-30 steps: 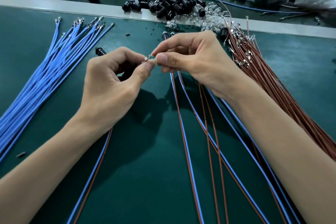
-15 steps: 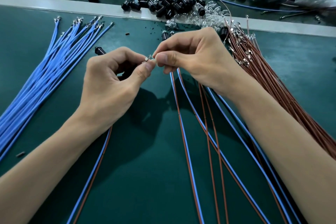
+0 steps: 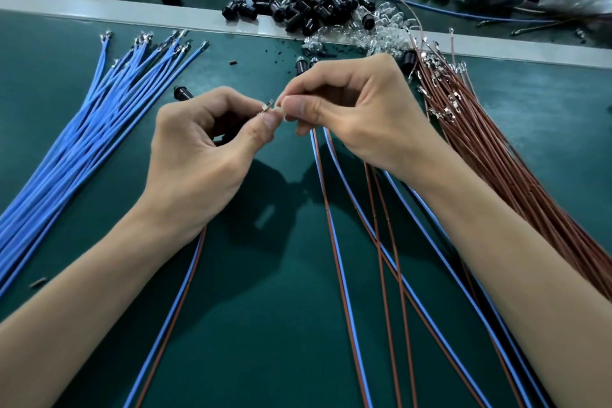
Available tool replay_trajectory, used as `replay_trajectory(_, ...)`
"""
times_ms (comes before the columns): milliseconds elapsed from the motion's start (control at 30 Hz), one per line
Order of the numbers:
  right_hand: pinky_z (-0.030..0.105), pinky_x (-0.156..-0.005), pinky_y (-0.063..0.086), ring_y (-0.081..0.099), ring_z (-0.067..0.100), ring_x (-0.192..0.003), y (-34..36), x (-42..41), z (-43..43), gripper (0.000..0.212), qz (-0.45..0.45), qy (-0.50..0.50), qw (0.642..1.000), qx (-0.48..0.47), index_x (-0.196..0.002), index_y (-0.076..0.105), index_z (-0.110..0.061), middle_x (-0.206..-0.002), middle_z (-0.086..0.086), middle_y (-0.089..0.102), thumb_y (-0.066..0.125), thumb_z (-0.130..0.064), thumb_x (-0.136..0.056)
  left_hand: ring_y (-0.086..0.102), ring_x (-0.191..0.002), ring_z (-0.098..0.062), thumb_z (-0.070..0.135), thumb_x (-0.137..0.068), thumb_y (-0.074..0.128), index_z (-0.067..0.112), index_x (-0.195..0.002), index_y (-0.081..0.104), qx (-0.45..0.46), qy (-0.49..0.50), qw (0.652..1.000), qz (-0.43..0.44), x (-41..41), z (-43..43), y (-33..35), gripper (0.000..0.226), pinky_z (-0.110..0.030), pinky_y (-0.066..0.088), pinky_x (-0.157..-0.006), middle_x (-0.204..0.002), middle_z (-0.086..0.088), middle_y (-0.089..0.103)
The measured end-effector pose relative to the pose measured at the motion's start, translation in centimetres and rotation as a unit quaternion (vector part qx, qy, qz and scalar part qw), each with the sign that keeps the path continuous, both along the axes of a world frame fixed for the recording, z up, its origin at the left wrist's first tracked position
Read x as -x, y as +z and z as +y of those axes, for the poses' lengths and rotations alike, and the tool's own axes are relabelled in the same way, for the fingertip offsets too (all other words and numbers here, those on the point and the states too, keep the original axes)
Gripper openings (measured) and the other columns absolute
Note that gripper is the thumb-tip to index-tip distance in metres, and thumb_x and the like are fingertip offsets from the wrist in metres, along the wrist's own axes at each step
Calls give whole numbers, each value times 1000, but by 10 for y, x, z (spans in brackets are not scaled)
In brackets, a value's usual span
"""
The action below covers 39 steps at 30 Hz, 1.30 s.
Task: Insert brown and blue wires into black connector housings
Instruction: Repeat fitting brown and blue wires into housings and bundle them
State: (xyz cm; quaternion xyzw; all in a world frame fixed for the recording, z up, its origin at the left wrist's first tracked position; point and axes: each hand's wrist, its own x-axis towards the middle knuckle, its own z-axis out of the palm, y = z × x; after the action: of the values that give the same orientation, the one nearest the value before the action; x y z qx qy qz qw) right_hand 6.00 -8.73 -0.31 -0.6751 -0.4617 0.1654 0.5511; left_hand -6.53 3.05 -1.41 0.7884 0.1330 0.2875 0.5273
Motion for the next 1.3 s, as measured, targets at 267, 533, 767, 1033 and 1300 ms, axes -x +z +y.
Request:
replay_trajectory(267,24,-70,55,67,13,-67,-4,5,5,16,23,0,1000,-16,-96,68,-7,-80,8,69,65,3,-84,51,-50,6,20,-85,70,25,-73,64,12,15,1000,2,0,1,0,14,-6,36,-54,-59,22,63)
replay_trajectory(533,20,-83,47,61,8,-84,0,1,4,27,67,28,997,-7,-106,64,-9,-89,6,63,68,0,-81,53,-54,6,20,-85,70,25,-74,64,16,22,1000,-2,-1,1,-2,14,-8,38,-56,-61,21,64)
replay_trajectory(767,15,-74,50,66,1,-72,-1,0,2,30,75,15,997,-5,-103,67,-9,-80,2,69,65,12,-81,53,-52,7,17,-85,71,24,-74,64,2,24,1000,-2,0,0,-2,15,-6,37,-55,-59,23,63)
replay_trajectory(1033,19,-76,52,69,8,-75,0,3,4,24,86,2,996,-18,-93,72,-10,-79,1,72,70,8,-78,59,-60,5,20,-85,71,27,-75,64,-22,33,999,-10,1,2,-3,15,-8,42,-61,-63,24,65)
replay_trajectory(1300,16,-72,52,69,6,-73,4,0,1,24,108,-1,994,-8,-92,72,-4,-73,-3,73,77,4,-70,58,-58,6,21,-85,71,29,-74,64,-17,32,999,-17,1,1,-4,15,-9,43,-60,-64,24,66)
